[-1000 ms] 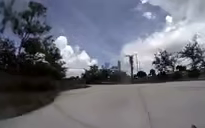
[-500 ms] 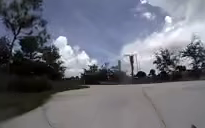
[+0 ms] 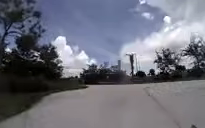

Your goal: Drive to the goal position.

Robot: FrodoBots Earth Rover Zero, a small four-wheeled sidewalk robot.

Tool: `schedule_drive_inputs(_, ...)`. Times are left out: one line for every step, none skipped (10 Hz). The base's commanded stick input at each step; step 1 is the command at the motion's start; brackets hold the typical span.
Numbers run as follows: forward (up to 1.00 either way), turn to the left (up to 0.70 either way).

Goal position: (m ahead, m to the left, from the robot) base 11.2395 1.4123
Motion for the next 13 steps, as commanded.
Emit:
schedule_drive_inputs(0.85,0.34)
schedule_drive_inputs(0.85,0.0)
schedule_drive_inputs(0.85,0.0)
schedule_drive_inputs(0.85,0.0)
schedule_drive_inputs(0.85,0.0)
schedule_drive_inputs(0.85,0.0)
schedule_drive_inputs(0.85,0.0)
schedule_drive_inputs(0.85,0.0)
schedule_drive_inputs(0.85,0.0)
schedule_drive_inputs(0.85,0.0)
schedule_drive_inputs(0.85,0.0)
schedule_drive_inputs(0.85,0.0)
schedule_drive_inputs(0.85,0.0)
